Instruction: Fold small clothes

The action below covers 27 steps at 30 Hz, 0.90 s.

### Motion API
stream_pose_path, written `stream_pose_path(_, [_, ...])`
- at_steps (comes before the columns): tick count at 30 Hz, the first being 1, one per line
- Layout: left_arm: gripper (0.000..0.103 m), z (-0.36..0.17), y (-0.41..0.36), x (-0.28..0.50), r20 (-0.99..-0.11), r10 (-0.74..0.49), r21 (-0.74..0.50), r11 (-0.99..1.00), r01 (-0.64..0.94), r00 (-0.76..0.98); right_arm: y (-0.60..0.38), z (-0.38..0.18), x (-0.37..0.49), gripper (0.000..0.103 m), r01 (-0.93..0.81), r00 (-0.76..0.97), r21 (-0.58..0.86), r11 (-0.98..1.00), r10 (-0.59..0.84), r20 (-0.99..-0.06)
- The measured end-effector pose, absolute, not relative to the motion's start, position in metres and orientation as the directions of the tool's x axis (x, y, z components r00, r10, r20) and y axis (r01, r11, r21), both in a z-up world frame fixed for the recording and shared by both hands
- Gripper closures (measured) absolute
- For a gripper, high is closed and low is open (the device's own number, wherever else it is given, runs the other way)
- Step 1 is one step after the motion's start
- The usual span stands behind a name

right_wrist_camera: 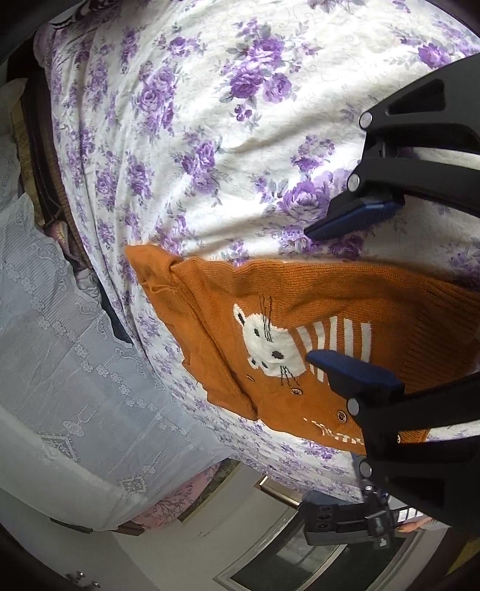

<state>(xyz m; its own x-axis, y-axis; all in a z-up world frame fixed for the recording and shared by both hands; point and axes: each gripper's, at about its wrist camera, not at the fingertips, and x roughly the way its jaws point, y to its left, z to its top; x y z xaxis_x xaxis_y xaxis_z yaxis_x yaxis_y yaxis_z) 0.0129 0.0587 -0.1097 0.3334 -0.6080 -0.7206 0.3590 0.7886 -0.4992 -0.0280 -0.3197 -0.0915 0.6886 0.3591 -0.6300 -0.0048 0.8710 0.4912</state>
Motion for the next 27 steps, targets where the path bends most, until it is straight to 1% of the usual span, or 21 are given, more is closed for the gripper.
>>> stream_pose_path(2, [0.007, -0.109, 0.052, 0.008, -0.699, -0.644, -0.525, 0.757, 0.390, 0.310, -0.322, -0.095, -0.026, 0.053, 0.000, 0.677, 0.513, 0.858, 0.377, -0.632])
stream_pose_path(3, [0.009, -0.109, 0.049, 0.006, -0.694, -0.653, -0.530, 0.749, 0.399, 0.303, -0.322, -0.096, -0.026, 0.054, 0.001, 0.671, 0.520, 0.854, 0.385, -0.634])
stream_pose_path(5, [0.024, -0.110, 0.048, 0.006, -0.703, -0.645, -0.521, 0.755, 0.399, 0.301, -0.319, -0.100, -0.025, 0.058, -0.005, 0.655, 0.530, 0.848, 0.404, -0.639])
stream_pose_path(6, [0.027, -0.111, 0.049, 0.007, -0.707, -0.638, -0.519, 0.761, 0.390, 0.305, -0.316, -0.101, -0.025, 0.058, -0.009, 0.649, 0.524, 0.852, 0.403, -0.645])
stream_pose_path(8, [0.042, -0.113, 0.054, 0.009, -0.705, -0.636, -0.524, 0.766, 0.374, 0.314, -0.314, -0.101, -0.027, 0.058, -0.016, 0.646, 0.518, 0.855, 0.404, -0.647])
stream_pose_path(9, [0.046, -0.113, 0.056, 0.009, -0.705, -0.634, -0.526, 0.768, 0.366, 0.318, -0.313, -0.101, -0.028, 0.058, -0.021, 0.645, 0.521, 0.854, 0.409, -0.645])
stream_pose_path(11, [0.059, -0.114, 0.061, 0.009, -0.700, -0.640, -0.538, 0.764, 0.356, 0.316, -0.312, -0.103, -0.032, 0.062, -0.028, 0.639, 0.529, 0.848, 0.422, -0.643])
stream_pose_path(12, [0.062, -0.115, 0.062, 0.008, -0.695, -0.650, -0.548, 0.756, 0.357, 0.309, -0.311, -0.104, -0.035, 0.063, -0.033, 0.635, 0.533, 0.846, 0.429, -0.642])
stream_pose_path(13, [0.064, -0.116, 0.062, 0.008, -0.692, -0.658, -0.556, 0.749, 0.360, 0.298, -0.310, -0.104, -0.037, 0.064, -0.042, 0.629, 0.537, 0.843, 0.440, -0.641])
stream_pose_path(15, [0.063, -0.118, 0.059, 0.004, -0.694, -0.664, -0.560, 0.741, 0.371, 0.279, -0.307, -0.104, -0.039, 0.065, -0.058, 0.620, 0.536, 0.842, 0.451, -0.642])
stream_pose_path(17, [0.052, -0.119, 0.056, 0.006, -0.696, -0.663, -0.559, 0.742, 0.370, 0.276, -0.304, -0.106, -0.035, 0.065, -0.061, 0.612, 0.529, 0.847, 0.450, -0.650])
stream_pose_path(18, [0.050, -0.119, 0.055, 0.008, -0.692, -0.668, -0.567, 0.737, 0.368, 0.274, -0.303, -0.107, -0.033, 0.067, -0.060, 0.610, 0.525, 0.849, 0.448, -0.654])
stream_pose_path(19, [0.050, -0.119, 0.054, 0.009, -0.689, -0.670, -0.569, 0.737, 0.365, 0.276, -0.301, -0.107, -0.032, 0.073, -0.058, 0.610, 0.518, 0.854, 0.441, -0.658])
stream_pose_path(20, [0.052, -0.119, 0.053, 0.009, -0.688, -0.669, -0.569, 0.738, 0.363, 0.281, -0.301, -0.107, -0.033, 0.082, -0.057, 0.616, 0.513, 0.857, 0.434, -0.657])
stream_pose_path(21, [0.054, -0.118, 0.053, 0.008, -0.691, -0.662, -0.559, 0.745, 0.365, 0.292, -0.303, -0.106, -0.034, 0.088, -0.059, 0.624, 0.523, 0.850, 0.440, -0.646])
stream_pose_path(22, [0.070, -0.117, 0.053, 0.006, -0.695, -0.651, -0.546, 0.754, 0.365, 0.306, -0.304, -0.106, -0.035, 0.092, -0.066, 0.628, 0.533, 0.843, 0.450, -0.634])
stream_pose_path(23, [0.087, -0.116, 0.054, 0.005, -0.696, -0.646, -0.539, 0.759, 0.365, 0.314, -0.305, -0.104, -0.037, 0.094, -0.071, 0.636, 0.536, 0.841, 0.452, -0.625])
stream_pose_path(24, [0.092, -0.115, 0.056, 0.005, -0.691, -0.650, -0.547, 0.756, 0.361, 0.315, -0.304, -0.102, -0.038, 0.094, -0.079, 0.645, 0.537, 0.840, 0.454, -0.615])
stream_pose_path(25, [0.094, -0.114, 0.059, 0.006, -0.683, -0.656, -0.555, 0.752, 0.356, 0.320, -0.304, -0.098, -0.042, 0.095, -0.095, 0.658, 0.536, 0.839, 0.457, -0.599])
stream_pose_path(27, [0.097, -0.108, 0.067, 0.005, -0.660, -0.669, -0.569, 0.742, 0.353, 0.343, -0.303, -0.091, -0.048, 0.095, -0.119, 0.679, 0.535, 0.836, 0.462, -0.571])
